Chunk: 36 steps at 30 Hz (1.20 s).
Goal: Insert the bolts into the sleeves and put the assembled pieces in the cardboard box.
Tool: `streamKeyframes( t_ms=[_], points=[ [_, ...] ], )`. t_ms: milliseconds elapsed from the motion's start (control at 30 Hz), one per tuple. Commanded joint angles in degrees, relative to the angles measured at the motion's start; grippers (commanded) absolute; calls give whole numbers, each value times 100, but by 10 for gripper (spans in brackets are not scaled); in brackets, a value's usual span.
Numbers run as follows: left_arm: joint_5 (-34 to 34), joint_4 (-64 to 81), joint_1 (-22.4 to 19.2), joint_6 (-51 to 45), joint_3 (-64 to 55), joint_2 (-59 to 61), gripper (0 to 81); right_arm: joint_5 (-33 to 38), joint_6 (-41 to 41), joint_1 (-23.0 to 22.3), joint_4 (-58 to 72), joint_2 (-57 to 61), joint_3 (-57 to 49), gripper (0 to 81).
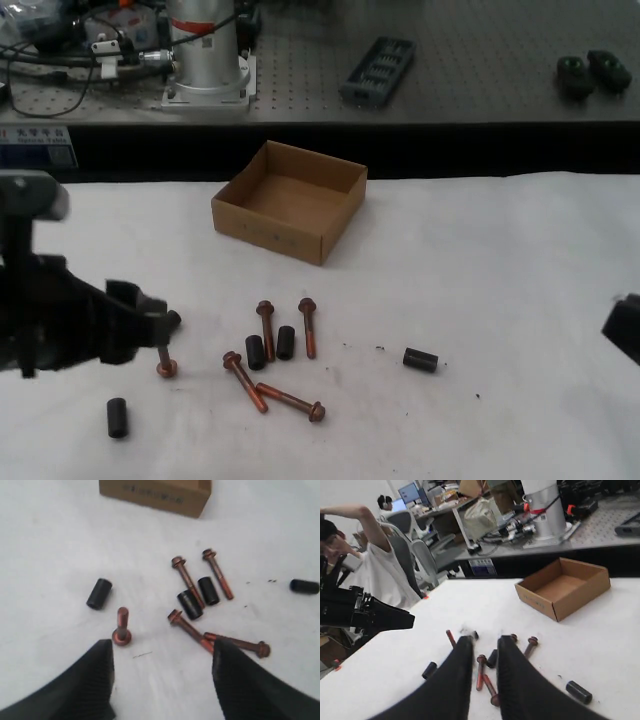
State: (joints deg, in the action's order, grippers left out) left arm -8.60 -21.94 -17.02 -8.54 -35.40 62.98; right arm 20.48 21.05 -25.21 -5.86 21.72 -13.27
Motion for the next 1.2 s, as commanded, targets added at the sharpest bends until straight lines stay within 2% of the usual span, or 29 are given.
streamKeyframes(
  t_ms=[0, 100, 300, 567, 900, 1000, 1067, 1133, 1167],
  points=[
    [365, 161, -30, 121, -81, 491, 435, -71, -227, 3, -21, 404, -51, 151],
    [323, 408, -30, 108, -81, 851, 435, -105, -377, 3, 31, 879, -51, 151],
    [275, 1039, -30, 80, 5, 1495, 435, -868, -444, 3, 267, 1654, -51, 151],
    [191, 1788, -30, 121, 11, 2241, 435, -839, -444, 3, 1020, 2362, 0, 151],
    [189, 2588, -30, 121, 11, 2935, 417, -839, -827, 3, 1053, 2452, 27, 151],
    [367, 2688, -30, 121, 11, 3119, 332, -839, -827, 3, 1053, 2452, 27, 151],
    [497, 2700, -30, 214, 11, 3212, 212, -839, -827, 3, 1053, 2452, 27, 151],
    [498, 2700, -30, 441, 11, 3289, 32, -839, -827, 3, 1053, 2452, 27, 151],
    [486, 2673, -30, 491, 11, 3295, 2, -839, -827, 3, 1053, 2452, 27, 151]
  ],
)
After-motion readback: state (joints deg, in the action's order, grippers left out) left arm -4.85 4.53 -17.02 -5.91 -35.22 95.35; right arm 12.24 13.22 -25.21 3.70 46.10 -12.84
